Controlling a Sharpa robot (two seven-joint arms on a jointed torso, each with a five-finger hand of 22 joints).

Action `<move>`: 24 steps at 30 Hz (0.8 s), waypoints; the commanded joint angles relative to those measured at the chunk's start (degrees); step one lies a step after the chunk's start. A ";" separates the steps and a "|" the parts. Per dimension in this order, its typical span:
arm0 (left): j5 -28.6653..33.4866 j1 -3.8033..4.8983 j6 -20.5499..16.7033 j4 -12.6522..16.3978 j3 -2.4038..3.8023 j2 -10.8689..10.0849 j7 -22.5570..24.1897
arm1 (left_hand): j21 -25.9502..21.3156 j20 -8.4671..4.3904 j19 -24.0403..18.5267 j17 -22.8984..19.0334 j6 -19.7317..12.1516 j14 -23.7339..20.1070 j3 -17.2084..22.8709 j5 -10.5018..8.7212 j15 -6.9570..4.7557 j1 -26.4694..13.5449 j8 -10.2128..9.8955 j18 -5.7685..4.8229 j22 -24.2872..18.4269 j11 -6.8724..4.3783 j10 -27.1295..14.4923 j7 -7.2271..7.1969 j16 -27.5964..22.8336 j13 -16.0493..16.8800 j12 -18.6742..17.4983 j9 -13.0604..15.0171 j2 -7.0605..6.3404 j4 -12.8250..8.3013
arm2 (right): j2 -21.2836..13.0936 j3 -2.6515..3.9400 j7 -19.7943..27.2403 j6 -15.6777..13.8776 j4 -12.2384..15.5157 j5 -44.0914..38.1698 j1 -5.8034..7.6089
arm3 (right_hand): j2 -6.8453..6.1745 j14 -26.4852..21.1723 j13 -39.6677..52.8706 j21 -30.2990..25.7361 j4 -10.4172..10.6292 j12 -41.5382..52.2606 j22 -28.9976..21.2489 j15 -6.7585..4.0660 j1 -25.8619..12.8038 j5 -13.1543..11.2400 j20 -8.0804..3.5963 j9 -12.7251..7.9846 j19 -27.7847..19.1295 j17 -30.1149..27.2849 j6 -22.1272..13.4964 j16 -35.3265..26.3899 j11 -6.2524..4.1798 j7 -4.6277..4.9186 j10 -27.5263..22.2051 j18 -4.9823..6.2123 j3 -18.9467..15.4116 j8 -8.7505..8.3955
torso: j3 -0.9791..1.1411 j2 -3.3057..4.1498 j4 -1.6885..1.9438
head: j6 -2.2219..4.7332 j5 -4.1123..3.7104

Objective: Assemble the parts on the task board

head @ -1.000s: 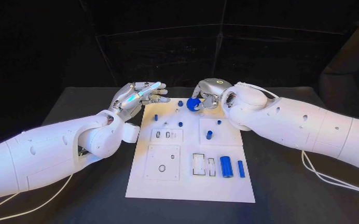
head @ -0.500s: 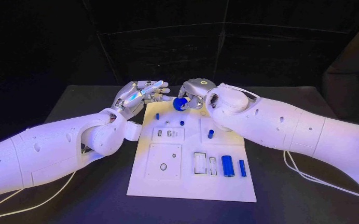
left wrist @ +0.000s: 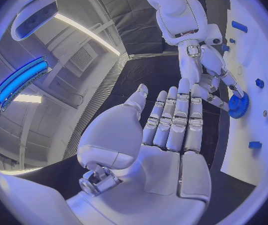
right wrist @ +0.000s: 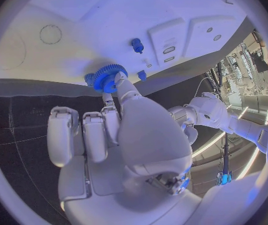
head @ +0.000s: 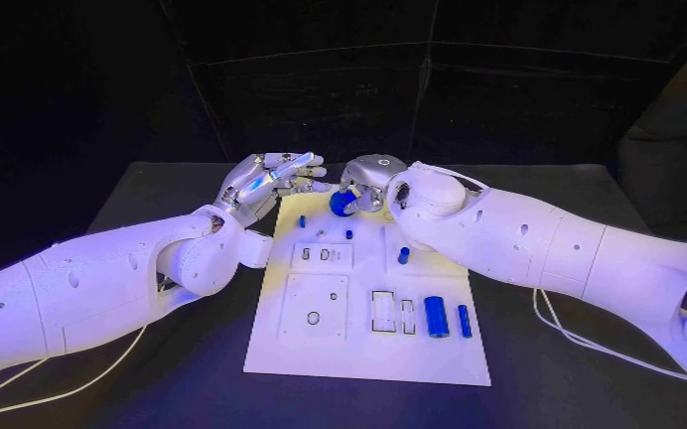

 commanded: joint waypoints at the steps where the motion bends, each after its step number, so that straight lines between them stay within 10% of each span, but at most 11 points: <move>1: 0.07 0.09 0.60 0.03 0.05 0.07 0.32 | -0.23 0.07 0.41 0.05 -0.07 0.16 0.11 0.01 0.03 0.00 -0.29 0.91 -0.06 0.03 -0.16 0.17 -0.33 -0.07 -0.33 0.01 0.42 -0.13 | 0.20 0.02 -0.08 1.53 -0.29 -0.58 0.09 | -0.45 4.42 2.53 0.28 1.32 -0.43 6.21 -0.08 -0.80 -0.34 0.30 0.50 0.19 7.21 2.79 -0.07 -1.45 -1.15 1.68 -0.62 1.71 -0.46 | 0.02 0.01 -0.05 | -0.04 0.04; 10: 0.07 0.10 0.58 0.04 0.05 0.08 0.30 | -0.23 0.07 0.41 0.05 -0.07 0.16 0.11 0.01 0.03 0.00 -0.29 0.91 -0.06 0.03 -0.16 0.17 -0.33 -0.07 -0.33 0.01 0.42 -0.13 | 0.50 -0.01 -0.24 2.64 -1.12 -0.57 0.07 | -2.88 4.36 0.75 0.05 2.21 -2.63 5.76 1.02 -4.22 -1.02 1.28 -0.23 -0.21 6.94 -1.27 -0.22 -0.14 0.26 0.27 -0.52 0.76 -3.52 | 0.02 0.00 -0.03 | -0.12 -0.02; 24: 0.07 0.10 0.70 0.04 0.05 0.08 0.17 | -0.28 0.07 0.43 0.07 -0.12 0.14 0.15 0.01 0.04 0.07 -0.35 0.90 -0.12 0.05 -0.22 0.19 -0.43 -0.08 -0.36 0.00 0.39 -0.25 | 0.87 -0.03 0.09 4.25 -1.78 0.17 0.07 | -4.44 4.23 -1.40 -0.29 5.00 -5.23 5.12 1.62 -9.61 -0.84 1.98 -0.25 -0.75 6.41 -5.23 -0.52 0.47 0.83 -1.42 -0.34 -1.73 -3.74 | 0.01 0.01 0.00 | -0.16 -0.06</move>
